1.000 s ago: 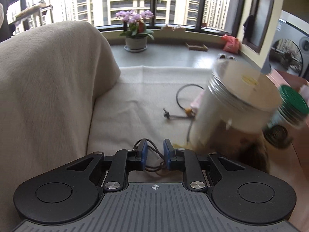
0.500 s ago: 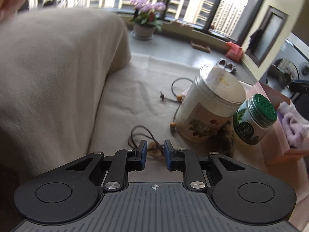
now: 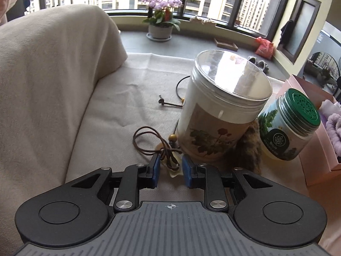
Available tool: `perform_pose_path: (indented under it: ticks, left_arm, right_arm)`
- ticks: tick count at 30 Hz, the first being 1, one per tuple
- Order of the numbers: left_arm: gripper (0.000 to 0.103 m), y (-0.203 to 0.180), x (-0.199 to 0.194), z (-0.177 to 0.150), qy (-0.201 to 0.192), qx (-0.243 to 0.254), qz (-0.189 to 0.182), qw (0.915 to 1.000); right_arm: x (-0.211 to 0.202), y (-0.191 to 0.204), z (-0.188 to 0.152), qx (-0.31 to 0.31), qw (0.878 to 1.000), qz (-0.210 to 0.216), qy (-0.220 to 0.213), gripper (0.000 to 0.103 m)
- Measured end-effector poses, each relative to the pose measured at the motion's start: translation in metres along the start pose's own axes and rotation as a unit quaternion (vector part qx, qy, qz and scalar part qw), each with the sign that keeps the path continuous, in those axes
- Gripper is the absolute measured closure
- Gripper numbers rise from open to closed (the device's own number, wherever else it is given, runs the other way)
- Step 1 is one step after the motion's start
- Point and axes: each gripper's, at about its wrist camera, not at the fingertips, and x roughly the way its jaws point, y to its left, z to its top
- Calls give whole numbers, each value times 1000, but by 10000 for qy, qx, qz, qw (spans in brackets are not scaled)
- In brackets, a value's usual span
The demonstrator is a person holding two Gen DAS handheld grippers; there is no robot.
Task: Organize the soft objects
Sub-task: 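Move the left gripper down to the brown leather cord beside the jars, then grasp the brown cord with the left gripper while the right gripper grasps the pink cloth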
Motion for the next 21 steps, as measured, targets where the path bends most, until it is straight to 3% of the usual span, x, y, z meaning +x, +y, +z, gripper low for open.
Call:
perform_pose_path:
  ticks: [9, 14, 17, 21]
  left_arm:
    - [75, -5, 5, 0, -200, 105, 99, 9997]
    - [75, -10, 7, -1, -315, 224, 169, 9991]
    - [75, -15, 6, -4, -385, 423, 213, 9981]
    - [75, -14, 2, -13, -509, 704, 43, 9962]
  right_arm:
    - [2, 8, 3, -40, 10000, 49, 23, 45]
    - [13, 19, 24, 154, 9995, 258, 113, 40]
    - [36, 29, 47, 468, 9971, 454, 397, 40]
    - [91, 43, 71, 930, 9878, 616, 1089, 40]
